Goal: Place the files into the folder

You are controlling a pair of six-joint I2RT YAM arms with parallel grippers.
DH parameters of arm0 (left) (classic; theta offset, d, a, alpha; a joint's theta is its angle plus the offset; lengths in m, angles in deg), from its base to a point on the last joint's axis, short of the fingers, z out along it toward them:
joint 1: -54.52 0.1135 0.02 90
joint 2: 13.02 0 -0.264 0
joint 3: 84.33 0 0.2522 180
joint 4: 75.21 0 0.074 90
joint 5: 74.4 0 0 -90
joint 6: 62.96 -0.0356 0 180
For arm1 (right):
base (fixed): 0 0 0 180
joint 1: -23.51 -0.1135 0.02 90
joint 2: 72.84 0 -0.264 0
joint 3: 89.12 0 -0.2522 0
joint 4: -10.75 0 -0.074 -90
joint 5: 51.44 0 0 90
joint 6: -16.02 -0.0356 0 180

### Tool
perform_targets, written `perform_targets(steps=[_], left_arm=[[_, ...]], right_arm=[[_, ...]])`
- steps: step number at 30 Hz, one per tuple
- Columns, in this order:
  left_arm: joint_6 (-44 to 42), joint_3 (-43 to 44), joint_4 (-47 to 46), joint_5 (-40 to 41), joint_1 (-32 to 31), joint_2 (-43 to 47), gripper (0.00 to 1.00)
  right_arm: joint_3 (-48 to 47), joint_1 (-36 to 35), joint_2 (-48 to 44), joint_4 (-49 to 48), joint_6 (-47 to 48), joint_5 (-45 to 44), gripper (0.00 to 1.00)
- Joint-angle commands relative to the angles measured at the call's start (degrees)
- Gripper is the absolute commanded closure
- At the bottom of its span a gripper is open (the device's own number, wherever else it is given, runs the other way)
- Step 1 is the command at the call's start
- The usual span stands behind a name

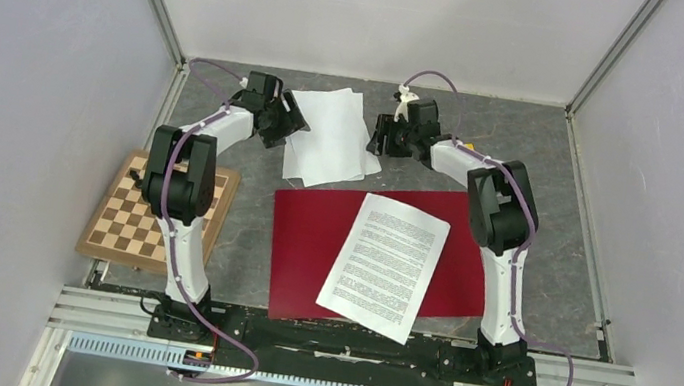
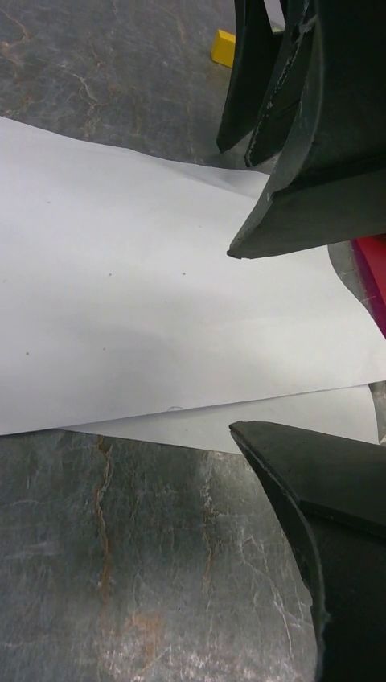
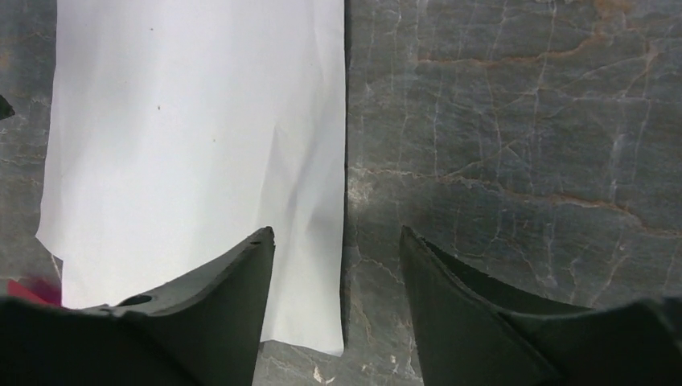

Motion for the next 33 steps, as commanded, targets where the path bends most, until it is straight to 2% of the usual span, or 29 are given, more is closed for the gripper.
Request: perform_targets(steps=[1, 4, 8, 12, 14, 17, 19, 25, 27, 33], left_arm=[[-0.3, -0.1, -3.2, -2.5, 0.0, -0.5, 0.20], [1.0, -2.3, -4.8, -2.6, 0.0, 0.5, 0.20], [1.7, -5.6, -5.3, -0.9, 0.0, 3.3, 0.25], [2.3, -8.1, -3.6, 2.4, 0.0, 5.4, 0.41], [2.7, -8.9, -2.7, 3.6, 0.0, 5.8, 0.55], [3.1, -10.0, -2.5, 4.0, 0.0, 6.0, 0.69], [3.5, -10.6, -2.5, 4.1, -0.1, 6.0, 0.73], [3.9, -11.1, -1.5, 5.1, -0.9, 5.5, 0.94], [4.2, -11.1, -0.9, 5.6, -1.3, 5.3, 0.97], [5.3, -10.6, 1.8, 8.3, -2.8, 4.6, 0.98]], right_arm=[[1.6, -1.2, -2.1, 3.0, 0.6, -2.2, 0.43], [2.1, -1.9, -2.4, 5.4, 1.2, -3.8, 0.53], [5.2, -2.1, -4.3, 6.1, 1.0, -6.0, 0.55], [6.0, -2.9, -5.1, 7.3, 1.3, -7.1, 0.56], [6.5, -3.4, -5.4, 7.5, 1.3, -7.2, 0.57], [7.1, -4.1, -5.6, 7.6, 1.2, -7.9, 0.57], [7.1, -4.3, -5.3, 8.0, 1.1, -8.5, 0.57], [7.7, -4.4, -5.2, 8.5, 0.2, -8.8, 0.64], [7.7, -4.3, -5.4, 8.5, -0.1, -8.7, 0.67], [7.2, -4.4, -6.6, 8.5, -1.6, -6.4, 0.82]])
